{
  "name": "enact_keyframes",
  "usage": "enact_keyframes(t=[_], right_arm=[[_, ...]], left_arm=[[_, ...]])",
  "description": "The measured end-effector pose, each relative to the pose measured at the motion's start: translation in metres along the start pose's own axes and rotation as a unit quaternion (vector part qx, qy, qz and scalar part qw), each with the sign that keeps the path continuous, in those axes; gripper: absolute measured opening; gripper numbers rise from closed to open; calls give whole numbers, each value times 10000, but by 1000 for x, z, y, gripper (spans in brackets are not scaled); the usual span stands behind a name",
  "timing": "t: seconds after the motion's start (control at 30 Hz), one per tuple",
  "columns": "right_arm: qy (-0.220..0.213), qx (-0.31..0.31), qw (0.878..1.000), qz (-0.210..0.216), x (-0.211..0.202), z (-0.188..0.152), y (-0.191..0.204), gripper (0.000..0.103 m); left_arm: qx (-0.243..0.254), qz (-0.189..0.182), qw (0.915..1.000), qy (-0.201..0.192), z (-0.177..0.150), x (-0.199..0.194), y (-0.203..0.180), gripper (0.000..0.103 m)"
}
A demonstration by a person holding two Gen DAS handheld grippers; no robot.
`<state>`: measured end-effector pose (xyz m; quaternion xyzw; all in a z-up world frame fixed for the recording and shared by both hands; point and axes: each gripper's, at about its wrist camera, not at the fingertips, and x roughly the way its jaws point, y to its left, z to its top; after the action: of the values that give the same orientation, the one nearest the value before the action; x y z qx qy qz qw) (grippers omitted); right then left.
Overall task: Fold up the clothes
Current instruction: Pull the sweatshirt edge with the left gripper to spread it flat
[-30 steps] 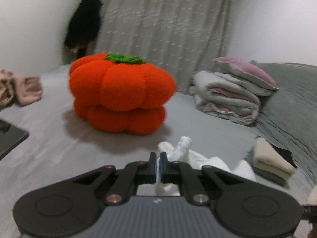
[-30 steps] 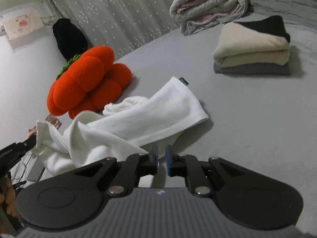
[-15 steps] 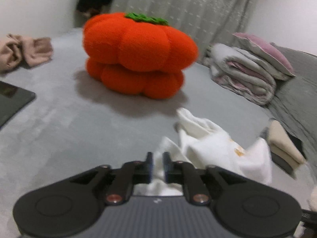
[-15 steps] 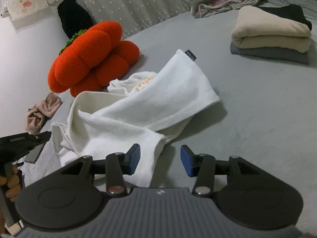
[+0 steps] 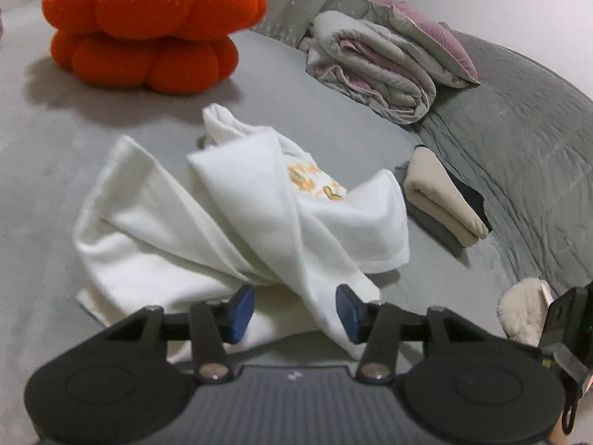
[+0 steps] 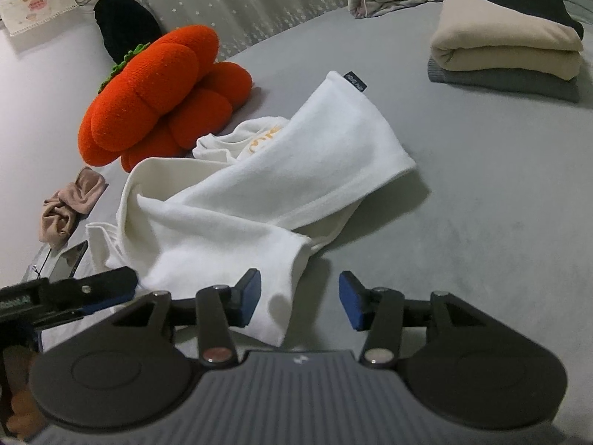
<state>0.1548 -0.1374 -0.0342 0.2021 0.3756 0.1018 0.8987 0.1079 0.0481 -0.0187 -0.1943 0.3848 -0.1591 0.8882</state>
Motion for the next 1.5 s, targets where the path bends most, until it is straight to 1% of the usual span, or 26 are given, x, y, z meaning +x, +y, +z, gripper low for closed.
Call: enact_keyframes(t=[0.07,0.1,0.13,0.17,0.2,0.23,0.3,0.4,0.53,0.63,0.77,0.9,1.03,1.13,1.27,1.33,1.37,1.4,1.47,1.5], right_arm=[[22,35,10000,-25,0,-1,-2,52],[32,58,10000,-32,1,-1,-3,52],[39,78,10000,-37,1,-1,-3,52],[45,97,9999,-42,1,-1,-4,52],[50,116,9999,-46,1,-1,-4,52],[49,126,9999,-49,0,-1,-5,52],[36,139,9999,-47,-1,0,-6,52],[6,153,9999,-35,-3,1,-8,52],[-20,247,9997,-5,-4,3,-11,52],[-20,402,9992,78,-3,4,-13,52],[-22,610,9978,261,-2,3,-13,52],[-39,768,9963,388,0,3,-12,52],[-53,841,9959,343,3,4,-12,52],[-69,952,9947,371,6,4,-13,52],[-33,1090,9931,430,10,3,-14,52],[-6,1114,9928,438,12,2,-14,52],[6,1109,9929,437,13,2,-13,52],[19,1104,9929,435,14,1,-12,52],[35,1082,9932,438,16,1,-10,52],[44,1072,9932,445,16,1,-9,52]], left_arm=[[-102,-46,9999,12,-1,7,-3,46],[-141,-36,9999,2,-1,10,-4,40],[-166,-13,9999,-10,-1,13,-5,32],[-173,21,9998,-24,-2,15,-7,26],[-175,57,9998,-44,-2,17,-8,10],[-168,99,9998,-69,-2,18,-9,2],[-142,150,9996,-182,-1,14,-11,2],[-5,247,9985,-481,3,-2,-14,2],[107,440,9950,-885,14,-24,-10,2],[-2,578,9920,-1125,25,-40,3,2],[-156,935,9866,-1331,39,-58,29,2],[-347,1387,9789,-1461,47,-68,55,2],[-418,1832,9701,-1534,53,-71,77,2],[-455,2094,9645,-1543,57,-73,92,2],[-618,2461,9563,-1456,55,-77,114,2],[-793,2501,9559,-1323,52,-80,125,3],[-853,2487,9563,-1277,51,-82,128,4],[-880,2449,9574,-1251,50,-85,129,10],[-934,2372,9595,-1199,48,-90,131,22],[-938,2328,9606,-1194,47,-93,130,34]])
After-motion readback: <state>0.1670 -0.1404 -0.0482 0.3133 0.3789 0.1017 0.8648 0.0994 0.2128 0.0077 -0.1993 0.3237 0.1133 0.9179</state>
